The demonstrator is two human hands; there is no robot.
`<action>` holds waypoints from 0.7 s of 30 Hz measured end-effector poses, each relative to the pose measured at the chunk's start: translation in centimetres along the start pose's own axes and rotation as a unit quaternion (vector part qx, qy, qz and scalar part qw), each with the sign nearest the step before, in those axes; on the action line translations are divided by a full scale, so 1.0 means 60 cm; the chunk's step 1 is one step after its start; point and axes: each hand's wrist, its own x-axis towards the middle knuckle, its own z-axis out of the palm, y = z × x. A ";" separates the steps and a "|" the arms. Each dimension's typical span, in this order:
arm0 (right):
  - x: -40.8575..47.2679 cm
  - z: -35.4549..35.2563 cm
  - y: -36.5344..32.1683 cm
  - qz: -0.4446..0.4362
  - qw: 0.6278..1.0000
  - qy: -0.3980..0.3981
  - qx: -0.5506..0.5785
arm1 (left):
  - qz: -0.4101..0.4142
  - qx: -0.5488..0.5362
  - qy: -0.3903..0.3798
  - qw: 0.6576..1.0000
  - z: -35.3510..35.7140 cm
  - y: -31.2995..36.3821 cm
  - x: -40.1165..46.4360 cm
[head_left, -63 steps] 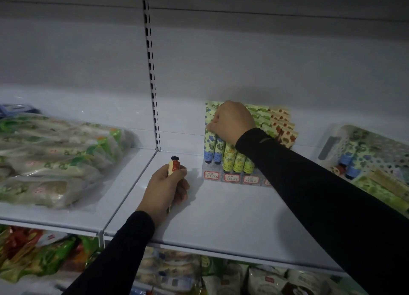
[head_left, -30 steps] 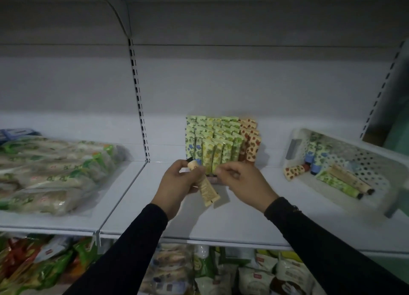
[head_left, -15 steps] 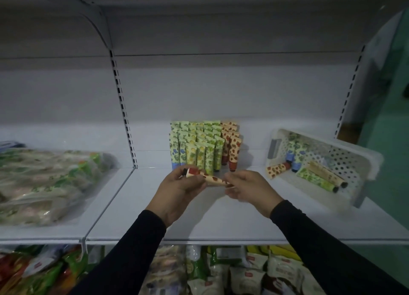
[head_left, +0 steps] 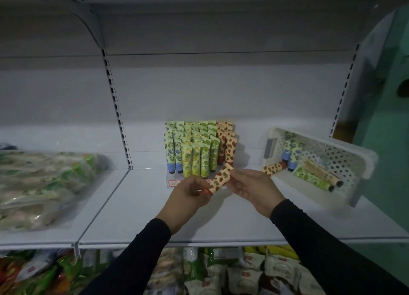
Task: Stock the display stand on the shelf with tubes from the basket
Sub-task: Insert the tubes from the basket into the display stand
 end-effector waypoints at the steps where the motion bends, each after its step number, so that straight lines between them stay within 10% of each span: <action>1: 0.002 0.000 -0.004 -0.026 0.999 0.008 -0.020 | 0.012 0.042 -0.005 0.999 -0.002 -0.003 0.002; 7: 0.019 -0.008 -0.060 -0.244 0.923 0.105 -0.279 | 0.029 0.410 0.077 0.908 -0.073 -0.034 0.014; 12: 0.047 0.018 -0.098 -0.344 0.823 0.151 -0.425 | 0.068 0.463 0.093 0.879 -0.088 -0.046 0.027; 21: 0.095 0.047 -0.101 -0.353 0.778 0.183 -0.487 | 0.002 0.528 0.065 0.847 -0.136 -0.098 0.032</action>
